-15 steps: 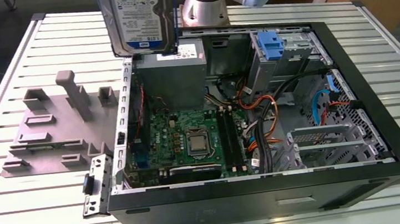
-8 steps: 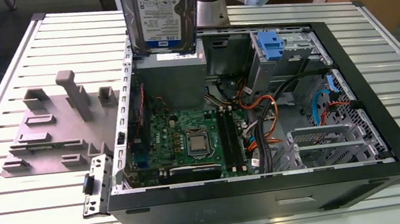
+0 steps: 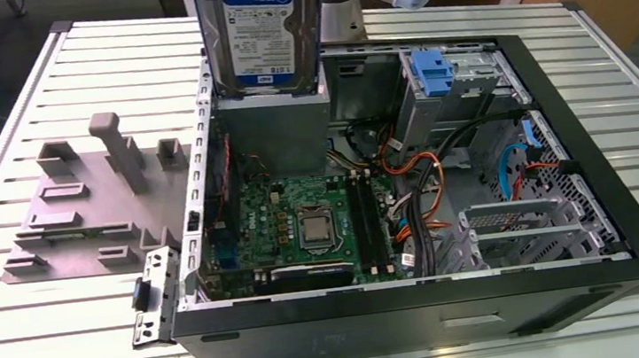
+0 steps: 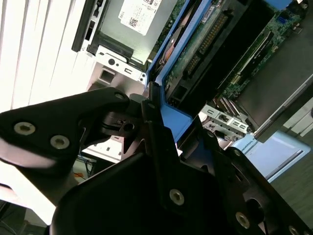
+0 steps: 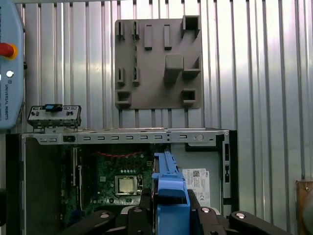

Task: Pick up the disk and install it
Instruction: 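Pick up the disk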

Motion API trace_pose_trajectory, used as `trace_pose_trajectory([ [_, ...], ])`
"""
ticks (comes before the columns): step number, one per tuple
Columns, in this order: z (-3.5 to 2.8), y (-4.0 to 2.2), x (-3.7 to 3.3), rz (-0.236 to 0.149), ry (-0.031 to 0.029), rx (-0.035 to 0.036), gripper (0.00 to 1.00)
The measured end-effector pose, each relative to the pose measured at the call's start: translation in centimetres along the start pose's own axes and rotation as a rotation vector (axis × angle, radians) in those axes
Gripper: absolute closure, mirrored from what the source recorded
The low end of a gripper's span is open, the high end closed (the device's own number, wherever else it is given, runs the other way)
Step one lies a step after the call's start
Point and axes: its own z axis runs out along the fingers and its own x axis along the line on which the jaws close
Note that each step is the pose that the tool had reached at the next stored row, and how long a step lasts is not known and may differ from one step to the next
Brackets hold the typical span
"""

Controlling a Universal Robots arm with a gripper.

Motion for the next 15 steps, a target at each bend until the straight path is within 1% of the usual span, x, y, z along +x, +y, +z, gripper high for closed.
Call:
trace_pose_trajectory([
  [4, 0.01, -0.02, 0.13, 0.000, 0.0000, 0.0000, 0.64],
  [13, 0.01, -0.02, 0.13, 0.000, 0.0002, 0.0000, 0.64],
  [15, 0.01, -0.15, 0.13, 0.000, 0.0001, 0.0001, 0.64],
])
